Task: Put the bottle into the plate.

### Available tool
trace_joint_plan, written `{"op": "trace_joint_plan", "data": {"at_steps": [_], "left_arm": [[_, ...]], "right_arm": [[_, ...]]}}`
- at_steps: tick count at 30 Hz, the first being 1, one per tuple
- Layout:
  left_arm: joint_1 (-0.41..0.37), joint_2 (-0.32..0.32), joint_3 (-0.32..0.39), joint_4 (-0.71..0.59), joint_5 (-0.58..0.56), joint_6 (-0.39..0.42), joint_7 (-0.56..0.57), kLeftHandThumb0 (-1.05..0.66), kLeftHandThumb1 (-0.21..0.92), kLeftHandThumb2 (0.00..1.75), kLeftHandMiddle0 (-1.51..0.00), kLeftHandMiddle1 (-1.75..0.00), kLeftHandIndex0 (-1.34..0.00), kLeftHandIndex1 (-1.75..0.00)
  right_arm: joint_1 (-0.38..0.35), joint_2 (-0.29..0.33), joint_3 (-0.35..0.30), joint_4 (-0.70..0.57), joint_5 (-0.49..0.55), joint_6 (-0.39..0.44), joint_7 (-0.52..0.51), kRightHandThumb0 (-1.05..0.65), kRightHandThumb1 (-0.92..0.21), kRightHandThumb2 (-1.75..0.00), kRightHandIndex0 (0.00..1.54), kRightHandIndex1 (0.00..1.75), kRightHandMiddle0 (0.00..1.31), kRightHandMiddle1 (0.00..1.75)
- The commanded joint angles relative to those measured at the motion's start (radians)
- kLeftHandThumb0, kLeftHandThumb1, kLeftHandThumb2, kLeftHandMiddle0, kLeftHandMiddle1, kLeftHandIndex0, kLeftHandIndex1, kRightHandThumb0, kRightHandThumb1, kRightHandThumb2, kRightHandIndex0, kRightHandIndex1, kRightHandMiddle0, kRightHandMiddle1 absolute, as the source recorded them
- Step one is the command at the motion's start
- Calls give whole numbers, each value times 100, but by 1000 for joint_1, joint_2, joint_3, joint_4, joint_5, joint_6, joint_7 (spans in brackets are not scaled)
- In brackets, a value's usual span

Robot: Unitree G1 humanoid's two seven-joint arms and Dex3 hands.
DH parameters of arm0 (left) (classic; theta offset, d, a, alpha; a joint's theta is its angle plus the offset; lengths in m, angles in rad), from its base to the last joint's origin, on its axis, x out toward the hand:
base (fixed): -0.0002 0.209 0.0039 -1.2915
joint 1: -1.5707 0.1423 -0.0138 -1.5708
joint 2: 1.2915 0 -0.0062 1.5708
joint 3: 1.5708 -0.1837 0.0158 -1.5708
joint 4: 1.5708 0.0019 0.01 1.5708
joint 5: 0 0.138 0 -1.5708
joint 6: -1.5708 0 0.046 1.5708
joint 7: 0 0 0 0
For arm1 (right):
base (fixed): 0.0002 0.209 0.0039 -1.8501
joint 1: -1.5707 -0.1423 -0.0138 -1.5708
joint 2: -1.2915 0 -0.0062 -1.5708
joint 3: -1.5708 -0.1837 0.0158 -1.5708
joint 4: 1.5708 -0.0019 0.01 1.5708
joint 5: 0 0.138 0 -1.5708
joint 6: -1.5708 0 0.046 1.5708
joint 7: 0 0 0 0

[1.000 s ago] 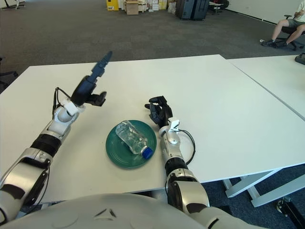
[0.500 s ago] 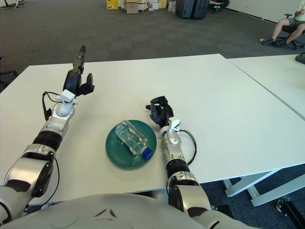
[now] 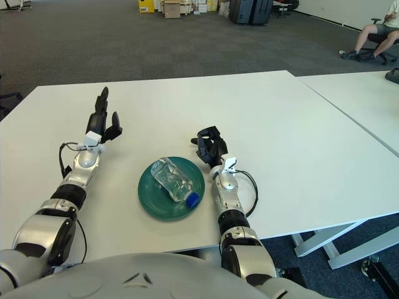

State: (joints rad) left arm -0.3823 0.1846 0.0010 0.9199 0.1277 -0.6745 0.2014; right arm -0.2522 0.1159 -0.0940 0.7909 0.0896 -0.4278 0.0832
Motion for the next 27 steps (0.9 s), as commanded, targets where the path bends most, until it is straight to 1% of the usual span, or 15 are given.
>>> {"op": "trace_joint_plan", "data": {"at_steps": [1,8,9,10,12,13,15,16,17,18,19,20,21,24,27], "left_arm": [[44,-27,-2,-13,25,7,43,-91,92,95,-10,-3,0,-38],[164,-75,-27,-54,103,65,158,-85,92,91,-17,-6,0,-58],[175,-81,-30,-56,117,80,180,-85,92,90,-23,-9,0,-70],[183,-87,-34,-55,136,104,208,-85,92,89,-25,-10,0,-74],[192,-94,-39,-60,156,134,239,-84,92,86,-27,-39,0,-99],[193,-97,-42,-58,168,151,256,-84,92,86,-26,-45,0,-103],[193,-100,-48,-58,178,168,277,-84,92,83,-28,-67,-1,-119],[190,-106,-49,-54,181,173,291,-84,92,83,-29,-70,-2,-121],[188,-110,-49,-52,182,176,301,-80,92,77,-29,-91,-3,-135],[181,-120,-51,-42,187,177,327,-77,92,73,-29,-106,-4,-145],[177,-133,-55,-33,202,176,371,-68,91,70,-31,-115,-8,-151],[175,-142,-58,-26,213,176,403,-57,89,67,-35,-136,-14,-160],[175,-149,-63,-20,226,172,439,-50,86,67,-37,-150,-18,-165],[176,-157,-70,-8,245,165,494,-41,81,69,-45,-167,-25,-171],[182,-169,-73,4,255,152,548,-39,74,77,-56,-172,-30,-174]], "right_arm": [[59,5,0,26,-5,56,-20,-37,-76,-74,42,117,29,175],[71,2,8,1,-8,78,-39,-37,-76,-74,44,117,28,175],[72,0,10,-2,-8,81,-40,-37,-76,-74,44,117,28,175],[73,-1,11,-4,-8,80,-39,-37,-76,-74,45,117,28,175],[75,-2,13,-7,-8,81,-39,-37,-76,-74,45,117,29,174],[76,-3,14,-9,-8,80,-38,-37,-76,-74,45,117,29,174],[78,-3,15,-11,-7,80,-37,-37,-76,-74,45,116,29,174],[78,-3,15,-12,-7,83,-37,-37,-76,-74,45,116,29,174],[79,-3,16,-13,-7,85,-37,-37,-76,-74,46,116,29,174],[79,-4,15,-14,-5,88,-34,-37,-76,-74,46,116,29,174],[78,-4,15,-14,-2,89,-30,-37,-76,-74,46,116,29,174],[78,-4,15,-14,0,89,-26,-37,-75,-74,46,116,29,174],[78,-5,14,-12,1,88,-25,-37,-75,-74,46,115,30,174],[77,-5,13,-9,1,83,-26,-37,-75,-75,45,115,30,174],[76,-5,11,-6,2,78,-26,-37,-75,-75,45,115,29,174]]}}
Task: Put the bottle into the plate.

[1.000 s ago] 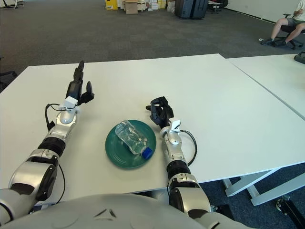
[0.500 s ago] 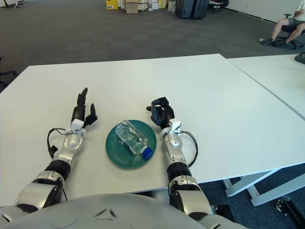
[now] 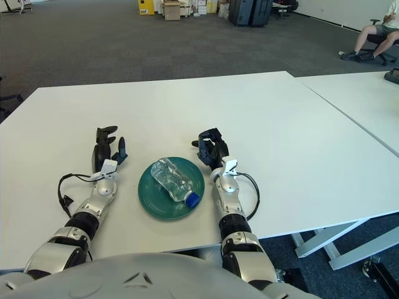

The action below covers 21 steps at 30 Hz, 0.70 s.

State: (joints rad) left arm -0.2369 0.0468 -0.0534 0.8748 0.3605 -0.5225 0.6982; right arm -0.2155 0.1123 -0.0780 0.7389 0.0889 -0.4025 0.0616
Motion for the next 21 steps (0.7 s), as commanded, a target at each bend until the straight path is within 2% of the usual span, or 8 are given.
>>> {"op": "trace_joint_plan", "data": {"at_steps": [1,9,21], "left_arm": [[37,-34,-18,53,20,-3,58,-39,73,78,-58,-173,-31,-174],[46,-54,-18,56,7,-45,93,-40,61,94,-80,-175,-39,-175],[39,-66,-15,47,-12,-76,59,-42,52,106,-101,-175,-46,-175]], "right_arm": [[38,-2,-5,47,3,53,-3,-37,-75,-75,45,115,29,174],[30,-5,-8,52,4,51,6,-37,-74,-77,44,115,30,175],[18,-5,-11,64,7,55,12,-37,-73,-78,44,115,30,174]]}}
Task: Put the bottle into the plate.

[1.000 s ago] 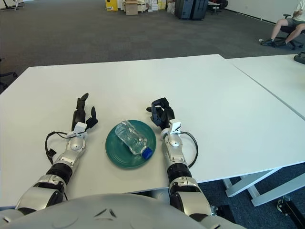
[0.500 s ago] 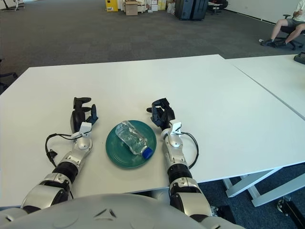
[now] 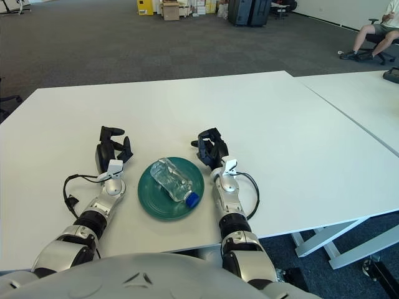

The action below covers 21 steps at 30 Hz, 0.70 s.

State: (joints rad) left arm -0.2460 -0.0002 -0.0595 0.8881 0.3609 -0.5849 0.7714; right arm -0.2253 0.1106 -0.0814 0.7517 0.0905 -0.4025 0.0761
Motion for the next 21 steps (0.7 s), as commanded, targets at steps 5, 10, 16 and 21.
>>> {"op": "trace_joint_plan", "data": {"at_steps": [5,10,16,21], "left_arm": [[44,-22,0,38,-34,-22,-52,-43,46,113,-104,-175,-50,-175],[41,-26,9,42,-70,-22,-107,-45,42,119,-106,-175,-53,-175],[40,-31,21,27,-143,-54,-230,-46,37,125,-110,-175,-57,-175],[54,-36,34,-3,-242,-76,-402,-48,30,133,-116,-175,-62,-175]], "right_arm": [[23,-4,-8,55,6,58,-2,-37,-73,-77,45,116,30,174],[20,-5,-9,57,6,58,-2,-37,-73,-78,44,116,30,174],[18,-2,-12,60,8,52,-5,-37,-73,-78,44,116,31,174],[16,1,-15,61,10,47,-4,-37,-73,-78,45,117,31,174]]}}
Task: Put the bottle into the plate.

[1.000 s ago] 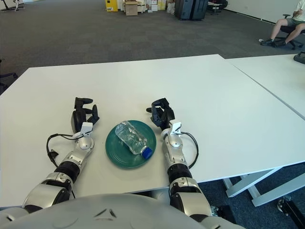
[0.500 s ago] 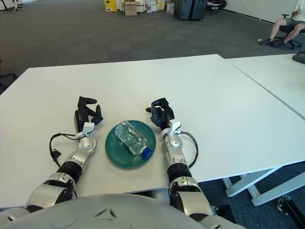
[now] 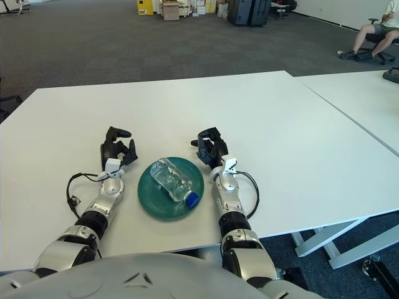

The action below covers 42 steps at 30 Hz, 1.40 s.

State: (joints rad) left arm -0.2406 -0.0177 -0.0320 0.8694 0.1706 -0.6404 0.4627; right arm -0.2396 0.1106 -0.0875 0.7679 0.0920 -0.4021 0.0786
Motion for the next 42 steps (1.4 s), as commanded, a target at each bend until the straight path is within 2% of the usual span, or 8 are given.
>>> {"op": "trace_joint_plan", "data": {"at_steps": [1,6,16,27,36,42], "left_arm": [[51,-20,10,10,-73,-22,-129,-48,29,134,-116,-175,-63,-175],[64,-26,26,-23,-119,-19,-211,-49,26,139,-119,-175,-66,-175],[87,-38,38,-102,-134,26,-263,-54,15,151,-125,-175,-74,-175],[94,-52,53,-125,-155,40,-301,-58,8,161,-130,-175,-81,-175],[87,-58,62,-117,-124,20,-258,-60,5,165,-131,-175,-84,-175],[79,-60,59,-102,-62,7,-167,-60,5,165,-132,-175,-84,-175]], "right_arm": [[28,1,-10,47,8,44,-9,-37,-73,-78,45,117,31,174],[23,4,-14,57,5,29,-20,-37,-73,-78,44,116,31,174],[15,10,-15,86,-2,-18,-48,-37,-75,-75,42,119,29,175],[15,5,-11,88,-6,-10,-64,-37,-76,-74,40,117,28,175],[7,-3,-8,99,-15,-15,-88,-37,-76,-73,40,116,28,175],[4,-8,-5,110,-21,-48,-90,-37,-76,-74,40,116,29,175]]}}
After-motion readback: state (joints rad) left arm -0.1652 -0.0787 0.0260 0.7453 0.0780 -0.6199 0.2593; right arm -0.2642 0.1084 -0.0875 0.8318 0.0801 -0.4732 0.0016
